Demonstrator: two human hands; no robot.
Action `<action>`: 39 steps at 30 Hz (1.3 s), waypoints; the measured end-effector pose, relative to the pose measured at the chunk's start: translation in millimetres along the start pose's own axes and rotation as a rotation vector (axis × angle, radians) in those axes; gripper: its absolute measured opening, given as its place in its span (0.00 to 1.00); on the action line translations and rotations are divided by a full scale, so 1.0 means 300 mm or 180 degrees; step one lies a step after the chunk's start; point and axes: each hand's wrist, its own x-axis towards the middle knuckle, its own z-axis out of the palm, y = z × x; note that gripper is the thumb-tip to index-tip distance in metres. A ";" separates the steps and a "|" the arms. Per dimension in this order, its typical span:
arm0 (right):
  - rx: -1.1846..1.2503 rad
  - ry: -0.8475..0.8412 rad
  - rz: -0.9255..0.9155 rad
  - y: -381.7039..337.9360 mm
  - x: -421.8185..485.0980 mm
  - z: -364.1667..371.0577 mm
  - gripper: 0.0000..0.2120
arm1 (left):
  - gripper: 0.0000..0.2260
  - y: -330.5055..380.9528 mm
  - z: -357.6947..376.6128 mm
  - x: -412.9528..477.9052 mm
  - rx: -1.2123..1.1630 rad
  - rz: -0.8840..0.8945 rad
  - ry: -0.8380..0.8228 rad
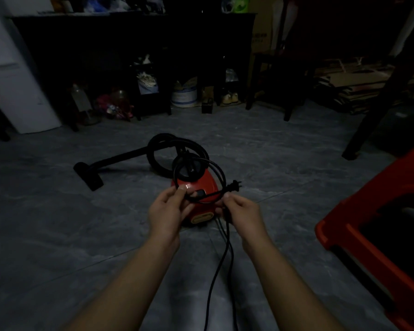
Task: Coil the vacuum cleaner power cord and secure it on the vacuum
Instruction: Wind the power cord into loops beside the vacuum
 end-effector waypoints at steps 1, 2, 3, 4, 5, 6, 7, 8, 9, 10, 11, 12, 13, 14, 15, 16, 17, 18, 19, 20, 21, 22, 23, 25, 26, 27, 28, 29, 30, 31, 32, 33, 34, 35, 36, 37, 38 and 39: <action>0.0051 0.0010 -0.0083 -0.008 -0.006 0.000 0.14 | 0.06 -0.001 0.001 0.000 0.0063 0.0017 0.0002; 0.0123 0.0018 -0.0139 -0.015 -0.010 0.000 0.14 | 0.06 -0.003 0.001 0.001 0.0102 0.0013 0.0012; 0.0192 0.0014 -0.0180 -0.026 -0.016 -0.001 0.13 | 0.05 -0.005 0.000 0.001 0.0094 -0.0015 0.0026; 0.0220 0.0000 -0.0211 -0.033 -0.018 0.000 0.12 | 0.05 -0.008 -0.002 0.001 0.0049 -0.0073 0.0041; 0.0222 -0.0033 -0.0245 -0.037 -0.020 0.001 0.10 | 0.04 -0.012 -0.006 -0.001 0.0005 -0.0134 0.0052; 0.0199 -0.0083 -0.0277 -0.036 -0.018 0.001 0.09 | 0.04 -0.014 -0.009 -0.004 0.0008 -0.0166 0.0057; 0.0189 -0.0112 -0.0281 -0.035 -0.016 0.004 0.08 | 0.04 -0.016 -0.011 -0.005 0.0060 -0.0168 0.0058; 0.0221 -0.0095 -0.0269 -0.033 -0.015 0.005 0.08 | 0.05 -0.017 -0.013 -0.006 0.0160 -0.0151 0.0045; 0.0299 -0.0019 -0.0237 -0.031 -0.013 0.006 0.09 | 0.06 -0.016 -0.015 -0.006 0.0307 -0.0127 -0.0006; 0.0362 0.0087 -0.0233 -0.028 -0.009 0.002 0.11 | 0.06 -0.016 -0.017 -0.006 0.0492 -0.0116 -0.0092; 0.0396 0.0187 -0.0245 -0.029 -0.004 -0.005 0.12 | 0.07 -0.016 -0.017 -0.007 0.0684 -0.0135 -0.0211; 0.0410 0.0247 -0.0265 -0.031 0.000 -0.013 0.11 | 0.07 -0.016 -0.017 -0.010 0.0846 -0.0195 -0.0342; 0.0445 0.0272 -0.0281 -0.035 0.002 -0.022 0.11 | 0.07 -0.020 -0.019 -0.011 0.0968 -0.0294 -0.0469; 0.0461 0.0272 -0.0311 -0.033 0.008 -0.030 0.11 | 0.07 -0.024 -0.022 -0.012 0.1080 -0.0398 -0.0591; 0.0473 0.0253 -0.0331 -0.036 0.009 -0.037 0.11 | 0.07 -0.029 -0.027 -0.012 0.1196 -0.0484 -0.0698; 0.0429 0.0229 -0.0346 -0.037 0.012 -0.043 0.10 | 0.07 -0.031 -0.032 -0.012 0.1335 -0.0544 -0.0792; 0.0380 0.0207 -0.0344 -0.035 0.016 -0.047 0.10 | 0.08 -0.033 -0.037 -0.011 0.1486 -0.0572 -0.0876; 0.0283 0.0189 -0.0361 -0.032 0.021 -0.054 0.11 | 0.08 -0.033 -0.041 -0.011 0.1645 -0.0576 -0.0933; 0.0187 0.0180 -0.0379 -0.027 0.029 -0.060 0.11 | 0.09 -0.032 -0.045 -0.011 0.1818 -0.0560 -0.0984; 0.0088 0.0174 -0.0403 -0.023 0.036 -0.066 0.11 | 0.09 -0.032 -0.049 -0.009 0.1996 -0.0517 -0.1030; 0.0009 0.0170 -0.0404 -0.018 0.043 -0.074 0.11 | 0.10 -0.033 -0.054 -0.003 0.2155 -0.0457 -0.1059; -0.0068 0.0159 -0.0396 -0.016 0.048 -0.082 0.12 | 0.11 -0.031 -0.057 0.002 0.2276 -0.0370 -0.1072; -0.0140 0.0149 -0.0392 -0.017 0.049 -0.088 0.11 | 0.13 -0.029 -0.059 0.008 0.2341 -0.0245 -0.1046; -0.0280 0.0125 -0.0437 -0.021 0.050 -0.105 0.08 | 0.15 -0.019 -0.059 0.020 0.2423 0.0128 -0.0932; -0.0332 0.0093 -0.0472 -0.020 0.053 -0.113 0.06 | 0.14 -0.008 -0.058 0.021 0.2490 0.0406 -0.0891; -0.0386 0.0041 -0.0499 -0.020 0.052 -0.120 0.04 | 0.14 0.006 -0.057 0.018 0.2557 0.0686 -0.0862; -0.0488 -0.0017 -0.0529 -0.019 0.053 -0.124 0.04 | 0.15 0.016 -0.058 0.019 0.2595 0.0919 -0.0858; -0.0639 -0.0088 -0.0568 -0.017 0.053 -0.126 0.04 | 0.16 0.024 -0.061 0.021 0.2605 0.1095 -0.0885; -0.0819 -0.0164 -0.0630 -0.013 0.054 -0.127 0.05 | 0.17 0.031 -0.064 0.023 0.2627 0.1220 -0.0925; -0.0966 -0.0248 -0.0675 -0.011 0.054 -0.125 0.06 | 0.19 0.035 -0.065 0.024 0.2671 0.1303 -0.0972; -0.1054 -0.0331 -0.0685 -0.008 0.055 -0.124 0.05 | 0.20 0.036 -0.066 0.024 0.2721 0.1362 -0.1023; -0.1074 -0.0416 -0.0657 -0.008 0.054 -0.122 0.05 | 0.21 0.035 -0.066 0.027 0.2761 0.1398 -0.1074; -0.1073 -0.0498 -0.0617 -0.009 0.051 -0.119 0.05 | 0.24 0.033 -0.066 0.030 0.2803 0.1434 -0.1139; -0.1056 -0.0580 -0.0584 -0.011 0.048 -0.116 0.05 | 0.27 0.031 -0.067 0.033 0.2846 0.1486 -0.1223; -0.1065 -0.0650 -0.0574 -0.010 0.047 -0.115 0.05 | 0.30 0.028 -0.069 0.035 0.2915 0.1548 -0.1316; -0.1094 -0.0715 -0.0568 -0.009 0.046 -0.113 0.05 | 0.33 0.024 -0.070 0.036 0.3017 0.1647 -0.1410; -0.1146 -0.0788 -0.0575 -0.012 0.043 -0.111 0.06 | 0.34 0.018 -0.072 0.037 0.3181 0.1782 -0.1496; -0.1200 -0.0877 -0.0589 -0.014 0.039 -0.109 0.07 | 0.34 0.011 -0.072 0.037 0.3378 0.1958 -0.1580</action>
